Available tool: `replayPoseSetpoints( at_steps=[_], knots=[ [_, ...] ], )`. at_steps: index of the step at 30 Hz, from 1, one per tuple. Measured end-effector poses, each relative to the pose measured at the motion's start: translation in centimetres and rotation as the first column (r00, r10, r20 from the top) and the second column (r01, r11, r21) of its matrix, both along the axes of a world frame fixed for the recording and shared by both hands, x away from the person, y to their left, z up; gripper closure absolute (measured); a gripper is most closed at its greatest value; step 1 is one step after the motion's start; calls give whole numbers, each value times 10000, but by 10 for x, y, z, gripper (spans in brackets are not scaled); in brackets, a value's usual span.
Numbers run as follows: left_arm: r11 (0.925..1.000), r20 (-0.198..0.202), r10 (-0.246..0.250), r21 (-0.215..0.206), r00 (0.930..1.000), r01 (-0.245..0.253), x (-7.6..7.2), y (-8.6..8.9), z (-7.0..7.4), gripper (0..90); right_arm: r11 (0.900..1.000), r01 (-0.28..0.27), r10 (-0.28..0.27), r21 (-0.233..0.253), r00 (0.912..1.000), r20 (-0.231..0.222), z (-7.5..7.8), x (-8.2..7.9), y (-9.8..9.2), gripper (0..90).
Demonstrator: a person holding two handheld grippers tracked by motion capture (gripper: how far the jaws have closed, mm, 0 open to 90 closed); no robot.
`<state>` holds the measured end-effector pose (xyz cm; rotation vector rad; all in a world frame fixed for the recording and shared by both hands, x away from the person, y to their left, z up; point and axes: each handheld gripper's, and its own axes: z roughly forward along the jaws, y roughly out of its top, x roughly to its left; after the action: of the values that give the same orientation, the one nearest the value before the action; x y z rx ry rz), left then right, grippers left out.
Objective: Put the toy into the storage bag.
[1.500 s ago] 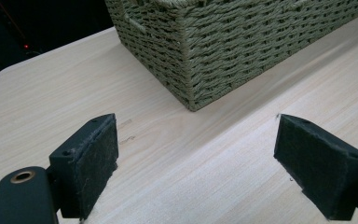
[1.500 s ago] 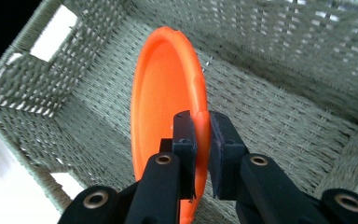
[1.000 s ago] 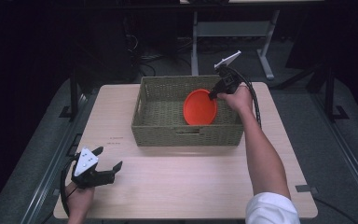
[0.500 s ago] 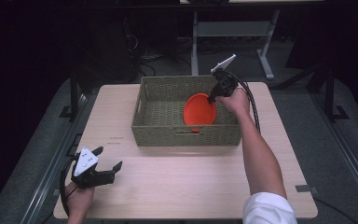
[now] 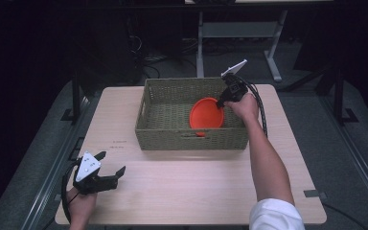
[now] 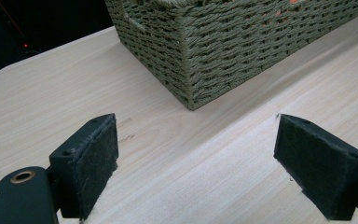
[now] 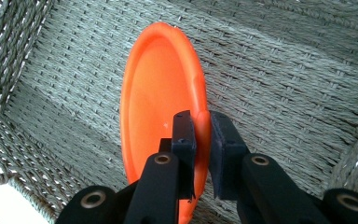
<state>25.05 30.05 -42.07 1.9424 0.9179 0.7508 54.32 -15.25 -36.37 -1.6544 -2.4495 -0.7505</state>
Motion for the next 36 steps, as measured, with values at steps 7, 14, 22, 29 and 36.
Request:
replayPoseSetpoints(
  at_steps=[7, 14, 22, 29, 36],
  knots=[
    [9999, -5, 107, -86, 9999, -107, -2, 3, 0, 130, 9999, 4, -4, 143, 10000, -4, 2, -1, 1, 801],
    [9999, -17, 87, -101, 10000, -87, -2, 2, 0, 130, 9997, 47, -45, 225, 9999, -116, 1, 0, 1, 730],
    [10000, -49, 42, -73, 10000, -42, -2, 2, 0, 130, 9994, 194, -189, 284, 9997, -163, -1, -2, -2, 651],
    [10000, -31, -53, 30, 10000, 53, 0, -1, 0, 130, 9993, 368, -367, 100, 9993, -95, -7, -7, -12, 602],
    [10000, -20, -15, -19, 10000, 15, 0, -1, 0, 130, 9944, 516, -564, 920, 9972, 498, 5, -16, -26, 570]
  ],
)
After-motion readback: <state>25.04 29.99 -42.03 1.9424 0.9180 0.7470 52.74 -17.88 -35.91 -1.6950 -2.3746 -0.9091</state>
